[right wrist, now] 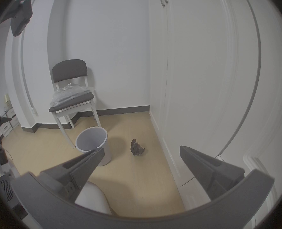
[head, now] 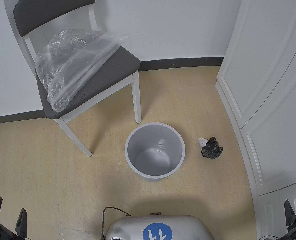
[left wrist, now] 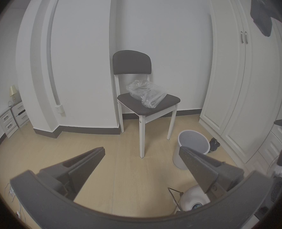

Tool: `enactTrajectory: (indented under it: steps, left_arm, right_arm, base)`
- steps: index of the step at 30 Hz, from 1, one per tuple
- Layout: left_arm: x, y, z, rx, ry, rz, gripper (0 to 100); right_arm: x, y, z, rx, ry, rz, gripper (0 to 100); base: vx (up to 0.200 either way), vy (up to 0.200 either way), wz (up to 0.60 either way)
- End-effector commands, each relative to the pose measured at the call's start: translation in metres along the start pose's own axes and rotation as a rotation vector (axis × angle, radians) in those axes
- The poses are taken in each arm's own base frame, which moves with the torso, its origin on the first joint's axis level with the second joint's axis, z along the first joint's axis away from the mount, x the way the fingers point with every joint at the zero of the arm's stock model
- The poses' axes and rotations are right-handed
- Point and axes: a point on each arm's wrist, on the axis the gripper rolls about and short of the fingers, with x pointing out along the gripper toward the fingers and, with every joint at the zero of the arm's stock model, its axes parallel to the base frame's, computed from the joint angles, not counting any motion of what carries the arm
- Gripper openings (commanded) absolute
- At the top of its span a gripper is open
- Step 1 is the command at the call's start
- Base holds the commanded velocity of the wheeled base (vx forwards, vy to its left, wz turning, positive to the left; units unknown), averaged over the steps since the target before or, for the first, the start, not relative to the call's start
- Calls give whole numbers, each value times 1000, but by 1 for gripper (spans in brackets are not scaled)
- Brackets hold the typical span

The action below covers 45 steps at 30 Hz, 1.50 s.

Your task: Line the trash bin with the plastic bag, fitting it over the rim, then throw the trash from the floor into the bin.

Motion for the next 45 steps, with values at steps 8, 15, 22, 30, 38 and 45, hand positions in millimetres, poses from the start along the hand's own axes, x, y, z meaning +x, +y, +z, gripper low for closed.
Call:
enactTrajectory:
  steps: [8,15,22,30,38,45]
  left_arm:
    - [0,-1,-5,41,-3,-35,100]
    - [-2,-1,8,27,-75,-37,100]
    - [-18,-2,117,-97,-315,-183,100]
    - [72,-9,182,285,-65,-148,100]
    - [172,-19,183,520,128,-137,100]
    - [221,-49,165,590,209,-80,100]
  right_arm:
    - [0,0,-4,14,-13,11,100]
    - [-10,5,53,60,-307,254,100]
    - [6,5,106,82,-173,233,100]
    - [93,4,181,115,-85,179,100]
    - [127,-1,182,235,-123,42,100]
    - [132,-3,172,232,-83,23,100]
  base:
    - [0,0,0]
    - [0,0,0]
    - [0,0,0]
    - [0,0,0]
    - [0,0,0]
    - [0,0,0]
